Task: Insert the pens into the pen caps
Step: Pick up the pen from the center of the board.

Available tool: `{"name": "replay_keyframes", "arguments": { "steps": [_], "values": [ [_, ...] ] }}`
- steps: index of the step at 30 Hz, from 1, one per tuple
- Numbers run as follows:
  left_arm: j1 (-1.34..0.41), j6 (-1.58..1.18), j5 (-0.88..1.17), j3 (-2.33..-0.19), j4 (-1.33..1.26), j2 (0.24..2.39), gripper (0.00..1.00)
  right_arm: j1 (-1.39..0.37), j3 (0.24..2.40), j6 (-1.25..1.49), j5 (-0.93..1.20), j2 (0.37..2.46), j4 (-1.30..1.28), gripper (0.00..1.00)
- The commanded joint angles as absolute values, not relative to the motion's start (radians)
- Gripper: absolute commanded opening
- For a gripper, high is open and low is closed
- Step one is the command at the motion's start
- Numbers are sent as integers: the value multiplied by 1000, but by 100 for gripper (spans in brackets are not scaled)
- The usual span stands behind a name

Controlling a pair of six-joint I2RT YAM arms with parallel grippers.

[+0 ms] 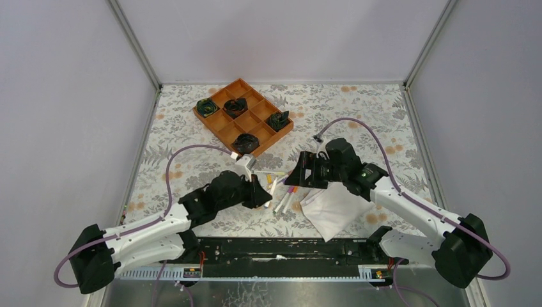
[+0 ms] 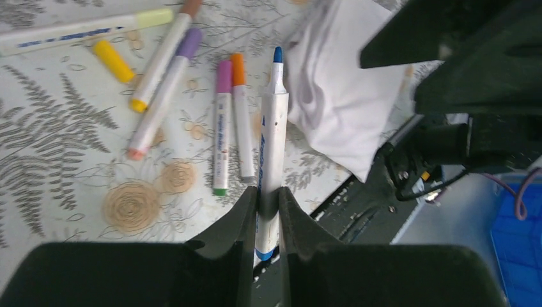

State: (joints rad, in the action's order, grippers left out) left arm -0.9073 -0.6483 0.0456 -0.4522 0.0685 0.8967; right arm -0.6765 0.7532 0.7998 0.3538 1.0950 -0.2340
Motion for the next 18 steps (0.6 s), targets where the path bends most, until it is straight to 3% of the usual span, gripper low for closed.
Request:
{"name": "replay_keyframes", "arguments": {
  "steps": [1,7,18],
  "values": [
    [-948,-618,95,-481,-61,904,0,-673,749,846,447,1119,-111,85],
    [-1007,-614,82,-516,-89,951,0,-683,745,860,452,1139,-80,78],
    [-1057,-614,59,-541,-120,997,0,-732,742,848,476,1204,-61,49]
  ]
}}
